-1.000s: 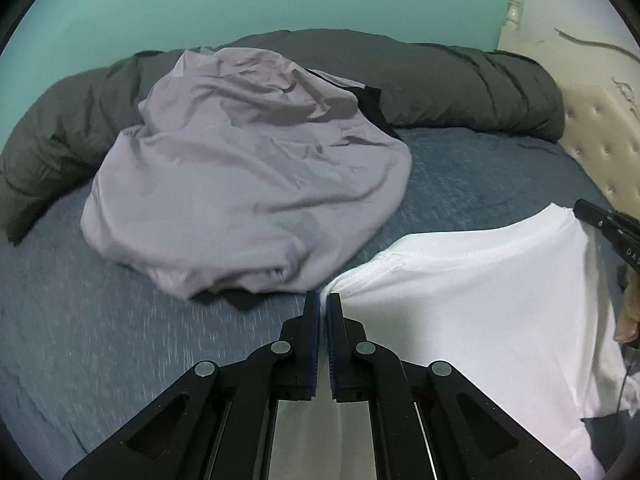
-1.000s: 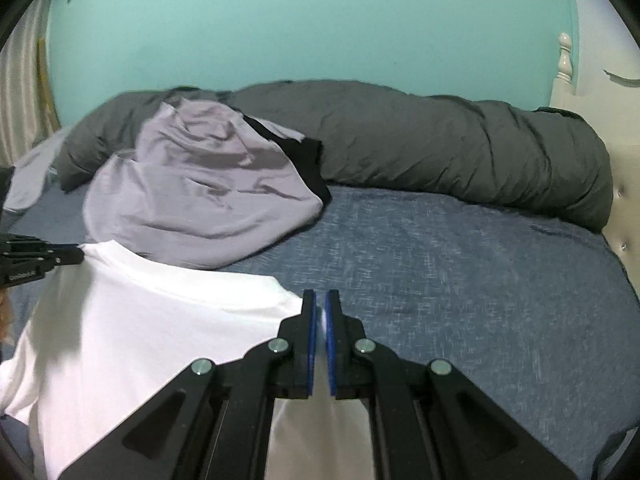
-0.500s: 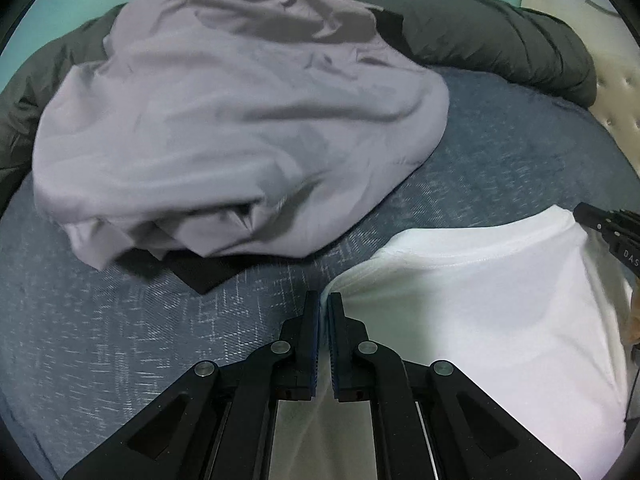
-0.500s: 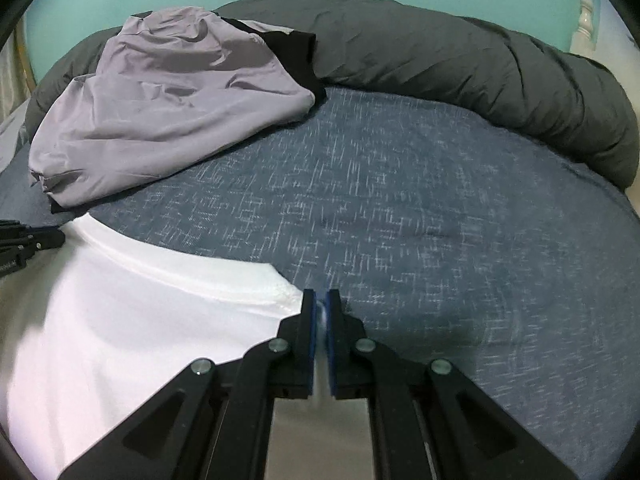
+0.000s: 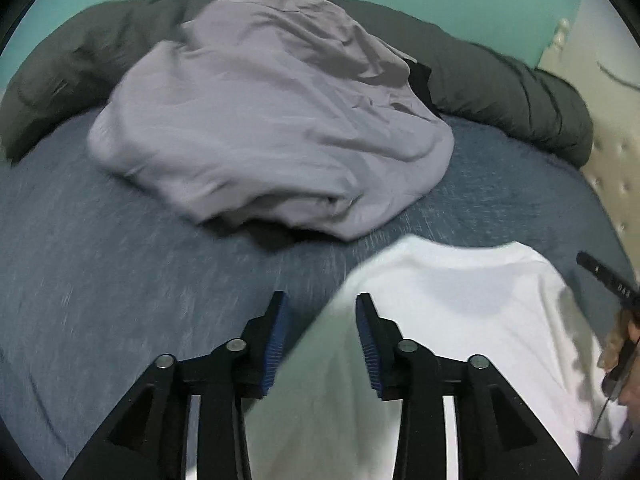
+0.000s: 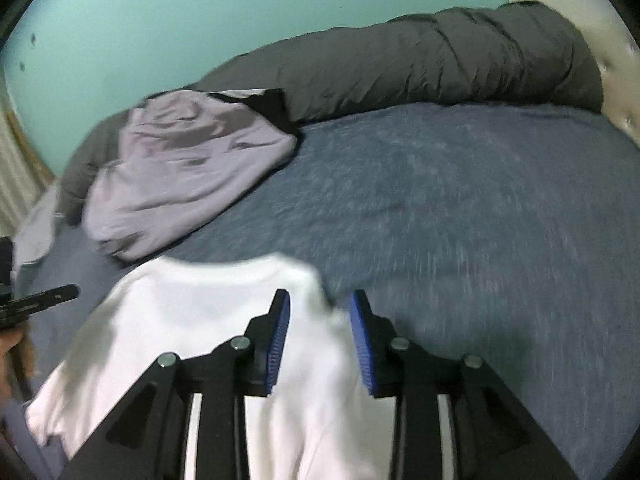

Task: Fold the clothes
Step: 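Lower the white shirt onto the bed and open both tools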

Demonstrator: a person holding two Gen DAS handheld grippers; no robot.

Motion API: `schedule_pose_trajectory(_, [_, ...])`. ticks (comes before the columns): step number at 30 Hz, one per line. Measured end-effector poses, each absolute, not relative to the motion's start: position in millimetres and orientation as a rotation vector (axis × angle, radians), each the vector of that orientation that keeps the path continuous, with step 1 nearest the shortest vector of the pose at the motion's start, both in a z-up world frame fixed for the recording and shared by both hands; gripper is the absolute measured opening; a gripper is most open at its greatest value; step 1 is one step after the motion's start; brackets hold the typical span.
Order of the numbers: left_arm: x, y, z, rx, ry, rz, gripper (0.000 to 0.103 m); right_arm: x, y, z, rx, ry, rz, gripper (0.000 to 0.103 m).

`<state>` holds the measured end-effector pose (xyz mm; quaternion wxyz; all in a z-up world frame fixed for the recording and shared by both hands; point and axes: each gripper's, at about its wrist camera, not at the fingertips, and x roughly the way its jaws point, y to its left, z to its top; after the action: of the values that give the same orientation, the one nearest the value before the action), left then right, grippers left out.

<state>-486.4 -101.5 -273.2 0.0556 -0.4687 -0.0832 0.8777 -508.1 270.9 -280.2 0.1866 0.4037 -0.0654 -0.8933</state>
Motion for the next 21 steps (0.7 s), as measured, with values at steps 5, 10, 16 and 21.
schedule_pose_trajectory(5, [-419, -120, -269, -1.479, -0.277, 2.626, 0.041, -443, 295, -277, 1.179, -0.242, -2.442, 0.033])
schedule_pose_trajectory(10, [-355, -126, -273, -1.538, -0.314, 2.594, 0.041, -384, 323, -283, 1.252, -0.285, -2.392, 0.034])
schedule_pose_trajectory(16, [-273, -123, -279, -1.601, -0.292, 2.506, 0.041, -314, 348, -291, 1.34, -0.334, -2.32, 0.034])
schedule_pose_trajectory(21, [-215, -118, -289, -1.642, -0.331, 2.439, 0.041, -264, 362, -299, 1.402, -0.338, -2.273, 0.039])
